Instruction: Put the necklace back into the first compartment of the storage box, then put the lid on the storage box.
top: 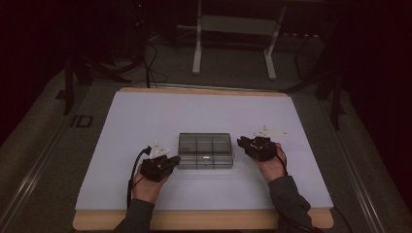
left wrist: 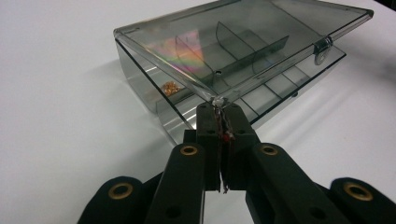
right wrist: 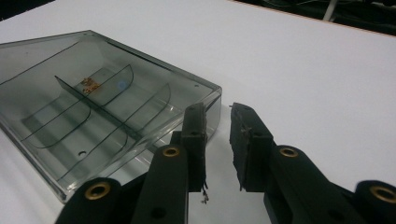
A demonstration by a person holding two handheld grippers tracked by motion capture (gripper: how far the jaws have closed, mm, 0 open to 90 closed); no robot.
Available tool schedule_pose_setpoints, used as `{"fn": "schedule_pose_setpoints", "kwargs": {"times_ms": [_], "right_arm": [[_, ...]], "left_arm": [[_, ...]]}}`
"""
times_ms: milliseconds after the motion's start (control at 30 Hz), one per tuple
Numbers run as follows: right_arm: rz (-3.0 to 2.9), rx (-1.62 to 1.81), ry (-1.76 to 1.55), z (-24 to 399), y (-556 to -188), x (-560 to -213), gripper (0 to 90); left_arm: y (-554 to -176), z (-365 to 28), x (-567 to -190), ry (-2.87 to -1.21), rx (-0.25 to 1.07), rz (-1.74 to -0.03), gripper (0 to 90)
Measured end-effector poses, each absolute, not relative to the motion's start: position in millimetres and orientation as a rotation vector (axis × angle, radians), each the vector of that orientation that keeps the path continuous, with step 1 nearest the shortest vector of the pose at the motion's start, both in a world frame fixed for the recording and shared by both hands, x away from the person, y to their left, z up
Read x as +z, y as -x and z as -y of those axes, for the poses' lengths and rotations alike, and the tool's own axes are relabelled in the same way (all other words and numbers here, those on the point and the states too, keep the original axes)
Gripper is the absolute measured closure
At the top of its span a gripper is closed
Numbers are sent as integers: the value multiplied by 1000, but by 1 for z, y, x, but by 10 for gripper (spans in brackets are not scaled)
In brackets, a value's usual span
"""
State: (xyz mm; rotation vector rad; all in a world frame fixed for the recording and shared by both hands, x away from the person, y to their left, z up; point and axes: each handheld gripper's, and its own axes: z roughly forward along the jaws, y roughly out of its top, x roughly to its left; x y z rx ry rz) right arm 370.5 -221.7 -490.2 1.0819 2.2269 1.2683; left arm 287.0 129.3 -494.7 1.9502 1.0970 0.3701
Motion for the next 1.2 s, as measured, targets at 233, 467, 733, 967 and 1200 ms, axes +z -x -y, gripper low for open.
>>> {"fn": "schedule_pose_setpoints", "kwargs": {"times_ms": [233, 467, 733, 967, 1200], "right_arm": [[-2228, 1262, -1086, 222, -370, -491, 760], [-2219, 1262, -1088, 224, -369, -490, 762], [-2219, 1263, -1089, 225, -370, -490, 762], [-2217, 1262, -1089, 225, -370, -489, 763], [-2211, 1264, -1095, 227, -370, -489, 763]], "left_arm": [[-286, -130, -497, -1953, 361, -1097, 873], [-286, -129, -498, -1956, 360, -1097, 872], [-284, -128, -501, -1956, 356, -1097, 871], [-283, -128, -504, -1966, 352, -1091, 866], [-283, -127, -506, -1967, 353, -1095, 859]]}}
